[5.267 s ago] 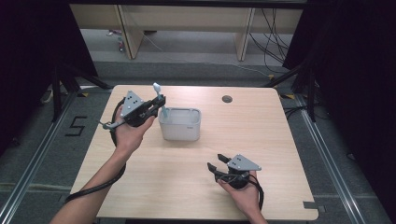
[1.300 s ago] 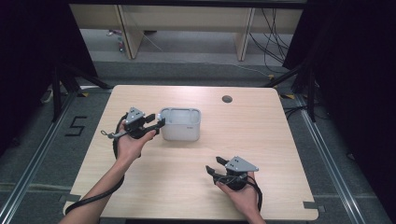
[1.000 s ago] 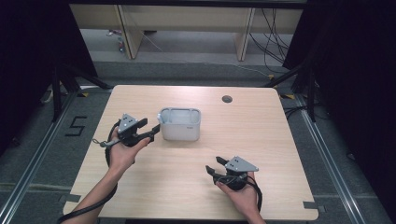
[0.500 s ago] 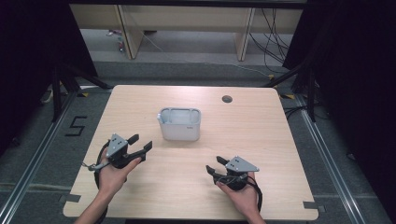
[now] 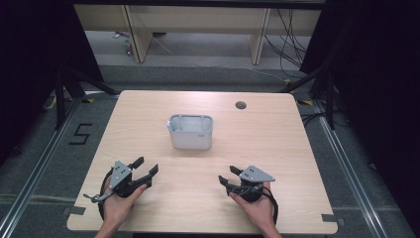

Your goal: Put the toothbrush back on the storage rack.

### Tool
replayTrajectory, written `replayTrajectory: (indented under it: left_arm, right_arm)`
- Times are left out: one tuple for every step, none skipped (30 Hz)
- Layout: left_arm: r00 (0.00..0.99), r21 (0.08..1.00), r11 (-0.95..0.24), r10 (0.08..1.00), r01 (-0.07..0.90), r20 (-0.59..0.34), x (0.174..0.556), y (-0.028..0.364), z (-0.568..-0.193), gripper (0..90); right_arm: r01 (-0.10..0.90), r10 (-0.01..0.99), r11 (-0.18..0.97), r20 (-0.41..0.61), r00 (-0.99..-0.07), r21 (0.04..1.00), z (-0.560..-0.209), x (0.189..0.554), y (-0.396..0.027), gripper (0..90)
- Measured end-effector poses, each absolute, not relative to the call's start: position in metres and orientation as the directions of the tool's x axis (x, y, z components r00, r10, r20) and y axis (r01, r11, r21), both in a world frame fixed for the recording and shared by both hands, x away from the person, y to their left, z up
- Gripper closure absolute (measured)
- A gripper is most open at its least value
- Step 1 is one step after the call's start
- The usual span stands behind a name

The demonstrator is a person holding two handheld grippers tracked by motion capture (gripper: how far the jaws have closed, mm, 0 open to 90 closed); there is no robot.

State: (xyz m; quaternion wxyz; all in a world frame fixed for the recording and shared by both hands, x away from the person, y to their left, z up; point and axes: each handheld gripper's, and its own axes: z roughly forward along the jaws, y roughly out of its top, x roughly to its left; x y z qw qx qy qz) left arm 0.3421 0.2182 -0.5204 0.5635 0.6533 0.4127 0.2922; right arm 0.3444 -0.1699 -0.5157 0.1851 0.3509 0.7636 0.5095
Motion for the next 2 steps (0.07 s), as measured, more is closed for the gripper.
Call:
replayTrajectory:
  left_arm:
    - [0.470, 0.972, -0.031, 0.878, 0.235, -0.085, 0.3392, 0.2180, -0.5209, 34.3]
    - [0.481, 0.974, -0.035, 0.873, 0.223, -0.078, 0.3400, 0.2177, -0.5234, 34.3]
  right_arm:
    - [0.345, 0.714, 0.232, 0.082, -0.696, 0.909, -0.5162, 0.3453, -0.1696, 42.8]
    - [0.348, 0.712, 0.230, 0.086, -0.697, 0.909, -0.5161, 0.3453, -0.1696, 42.6]
